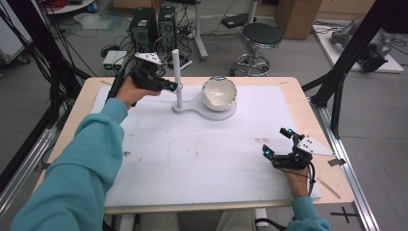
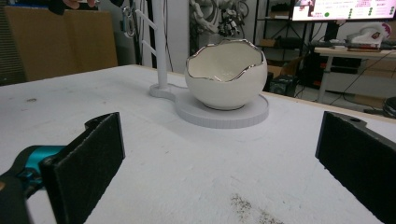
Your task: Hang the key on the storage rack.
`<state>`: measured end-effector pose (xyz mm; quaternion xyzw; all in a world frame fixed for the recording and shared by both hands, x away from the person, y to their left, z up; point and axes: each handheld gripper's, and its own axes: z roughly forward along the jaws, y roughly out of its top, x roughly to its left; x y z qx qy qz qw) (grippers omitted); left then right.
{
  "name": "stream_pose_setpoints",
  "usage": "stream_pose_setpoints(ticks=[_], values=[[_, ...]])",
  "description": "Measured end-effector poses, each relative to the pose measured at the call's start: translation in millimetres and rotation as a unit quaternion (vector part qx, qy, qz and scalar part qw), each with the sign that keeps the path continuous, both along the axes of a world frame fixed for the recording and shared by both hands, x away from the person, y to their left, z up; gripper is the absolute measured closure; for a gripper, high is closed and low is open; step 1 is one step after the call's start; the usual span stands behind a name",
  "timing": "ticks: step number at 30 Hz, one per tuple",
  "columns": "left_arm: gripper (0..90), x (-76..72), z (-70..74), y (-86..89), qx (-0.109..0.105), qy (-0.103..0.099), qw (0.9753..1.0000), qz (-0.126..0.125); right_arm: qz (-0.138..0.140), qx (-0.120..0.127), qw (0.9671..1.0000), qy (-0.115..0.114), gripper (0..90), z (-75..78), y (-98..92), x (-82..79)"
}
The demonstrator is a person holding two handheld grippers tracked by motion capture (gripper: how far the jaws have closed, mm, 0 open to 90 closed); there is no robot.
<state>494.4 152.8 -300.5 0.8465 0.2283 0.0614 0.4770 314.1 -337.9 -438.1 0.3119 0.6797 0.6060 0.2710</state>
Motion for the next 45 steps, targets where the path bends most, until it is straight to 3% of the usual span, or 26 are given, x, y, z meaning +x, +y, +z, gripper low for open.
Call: stream_pose_setpoints(ticks=[7, 22, 41, 45], values=[[88.4, 4.0, -3.5, -0.6, 0.005, 0.0, 0.9999, 0.011, -0.004, -0.009, 0.9999, 0.002, 0.5, -8.9, 0.9, -1.3], [88.4, 11.4, -9.5, 2.2, 0.009, 0.005, 0.9995, 0.031, -0.008, 0.001, 0.9999, -0.012, 0.6, -10.1, -0.7, -3.1], [88.3, 24.7, -22.2, 3.0, 0.013, 0.005, 0.9982, 0.058, -0.007, -0.001, 0.9999, -0.013, 0.5, -10.4, 0.1, -4.3], [87.6, 26.8, -25.2, 1.9, 0.016, 0.005, 0.997, 0.075, -0.007, -0.002, 0.9998, -0.016, 0.6, -10.5, 0.4, -4.1]])
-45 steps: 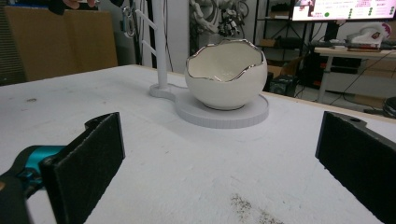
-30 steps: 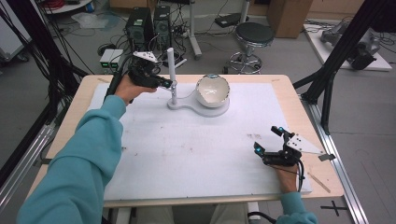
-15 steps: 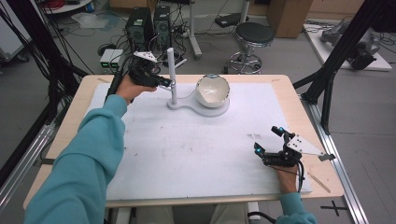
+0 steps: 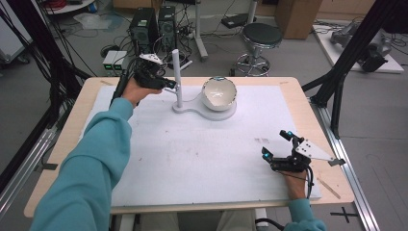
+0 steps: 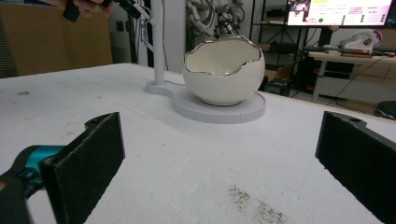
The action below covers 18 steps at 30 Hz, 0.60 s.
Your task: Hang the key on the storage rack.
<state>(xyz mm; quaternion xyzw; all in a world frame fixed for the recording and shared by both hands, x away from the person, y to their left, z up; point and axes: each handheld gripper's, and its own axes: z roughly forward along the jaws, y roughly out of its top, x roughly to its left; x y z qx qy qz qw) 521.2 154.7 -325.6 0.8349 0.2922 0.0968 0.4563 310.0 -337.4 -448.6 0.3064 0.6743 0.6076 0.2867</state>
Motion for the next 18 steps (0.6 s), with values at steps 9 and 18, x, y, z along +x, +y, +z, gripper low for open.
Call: stream_pose_setpoints(ticks=[9, 18], values=[[33.5, -7.7, 4.9, 13.2, -0.014, -0.063, 0.9976, 0.027, 0.001, -0.002, 1.0, -0.002, 0.5, 0.0, -0.1, 0.1], [1.7, -58.3, 14.5, 64.1, -0.072, -0.107, 0.9897, 0.06, -0.002, -0.003, 1.0, 0.0, 0.6, -0.1, 0.9, -0.8]])
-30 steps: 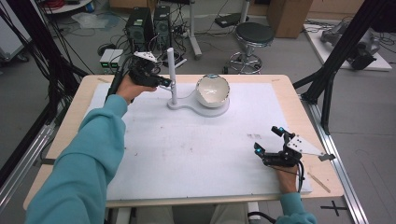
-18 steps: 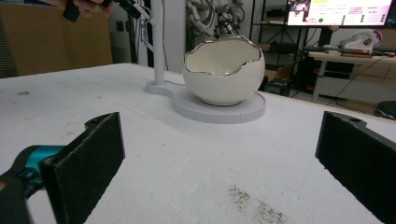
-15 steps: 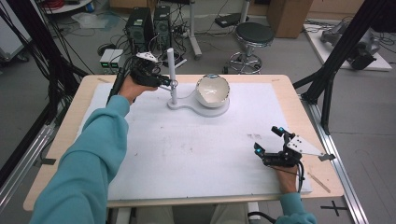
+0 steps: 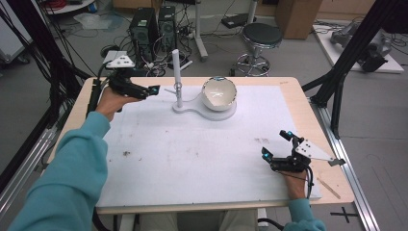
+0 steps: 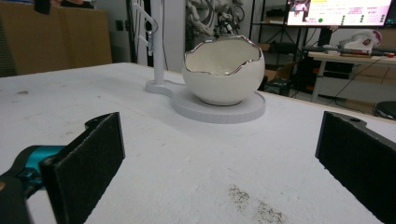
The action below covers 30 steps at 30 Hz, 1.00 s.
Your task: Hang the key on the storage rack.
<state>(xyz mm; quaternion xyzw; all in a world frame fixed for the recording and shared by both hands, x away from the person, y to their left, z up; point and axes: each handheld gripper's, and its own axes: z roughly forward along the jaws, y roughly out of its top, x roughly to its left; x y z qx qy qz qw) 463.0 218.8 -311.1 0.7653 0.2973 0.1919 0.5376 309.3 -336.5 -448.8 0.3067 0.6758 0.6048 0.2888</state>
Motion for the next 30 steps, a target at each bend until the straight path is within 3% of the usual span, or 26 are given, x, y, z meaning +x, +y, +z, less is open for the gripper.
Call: stream_pose_setpoints(ticks=[4, 9, 13, 16, 22, 26, 30], values=[[1.7, -18.8, -0.9, 12.3, -0.013, -0.019, 0.9997, 0.011, -0.001, 0.001, 1.0, 0.001, 0.6, 0.0, -0.1, -0.2], [1.7, -49.6, -6.2, 26.1, -0.006, -0.041, 0.9991, 0.008, 0.001, -0.004, 1.0, -0.002, 0.6, 0.1, 0.2, -0.2], [1.7, -81.1, -18.4, 36.8, -0.036, -0.073, 0.9967, 0.006, 0.003, -0.002, 1.0, -0.002, 0.6, 0.0, 0.1, 0.1], [1.7, -106.9, -36.4, 44.4, -0.056, -0.086, 0.9947, 0.004, 0.003, -0.005, 1.0, -0.005, 0.5, 0.0, 0.6, 0.1], [1.7, -143.3, -78.0, 58.6, -0.088, -0.096, 0.9913, 0.023, -0.001, -0.005, 1.0, -0.005, 0.6, 0.0, 0.7, 0.0], [1.7, -162.8, -103.1, 65.0, -0.109, -0.099, 0.9887, 0.032, -0.003, -0.01, 0.9999, -0.005, 0.5, 0.2, 1.8, -0.9], [1.7, -178.3, -128.1, 67.6, -0.114, -0.108, 0.986, 0.057, -0.003, -0.011, 0.9999, -0.008, 0.5, 0.1, 2.1, -0.9]])
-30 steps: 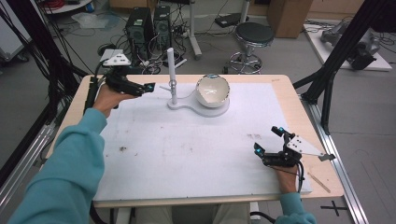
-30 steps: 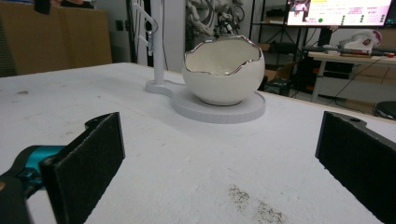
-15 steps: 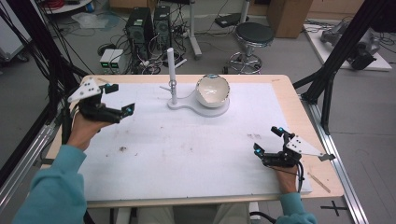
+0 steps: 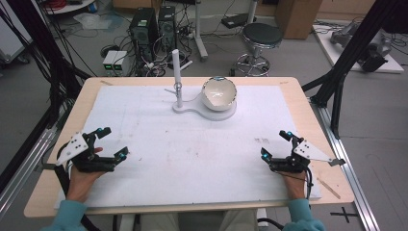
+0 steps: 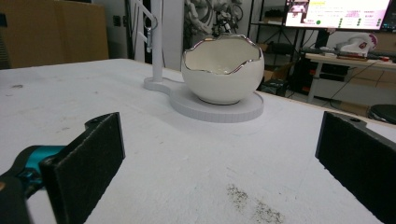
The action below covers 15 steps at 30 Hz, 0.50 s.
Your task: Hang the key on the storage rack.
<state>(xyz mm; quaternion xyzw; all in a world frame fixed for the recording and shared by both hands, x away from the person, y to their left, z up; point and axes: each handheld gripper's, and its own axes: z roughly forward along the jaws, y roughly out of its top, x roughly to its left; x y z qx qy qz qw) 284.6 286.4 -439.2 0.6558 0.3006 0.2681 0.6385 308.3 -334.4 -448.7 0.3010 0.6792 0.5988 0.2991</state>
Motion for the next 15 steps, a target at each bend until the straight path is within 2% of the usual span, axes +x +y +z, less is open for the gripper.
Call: stream_pose_setpoints(ticks=[2, 6, 9, 10, 13, 15], values=[[1.7, -4.5, -7.4, 1.0, -0.001, -0.005, 1.0, 0.005, -0.001, 0.002, 1.0, 0.001, 0.6, 0.0, -0.1, 0.0], [1.7, -9.2, -19.7, 3.3, -0.001, 0.001, 0.9999, 0.014, -0.001, 0.002, 1.0, 0.001, 0.6, 0.0, 0.0, 0.0], [1.7, -10.5, -21.8, 6.5, -0.017, -0.004, 0.9996, 0.02, -0.001, 0.002, 1.0, 0.001, 0.6, 0.0, -0.1, -0.1], [1.7, -10.7, -22.0, 6.2, -0.018, -0.005, 0.9996, 0.023, -0.002, 0.002, 1.0, 0.001, 0.6, -0.1, 0.0, -0.1], [1.7, -12.6, -22.0, 3.3, 0.0, -0.014, 0.9996, 0.023, -0.002, 0.002, 1.0, 0.001, 0.6, -0.1, 0.2, -0.3], [1.7, -13.4, -22.6, 4.6, -0.009, -0.018, 0.9995, 0.026, -0.002, 0.002, 1.0, 0.001, 0.6, -0.1, 0.2, -0.4]])
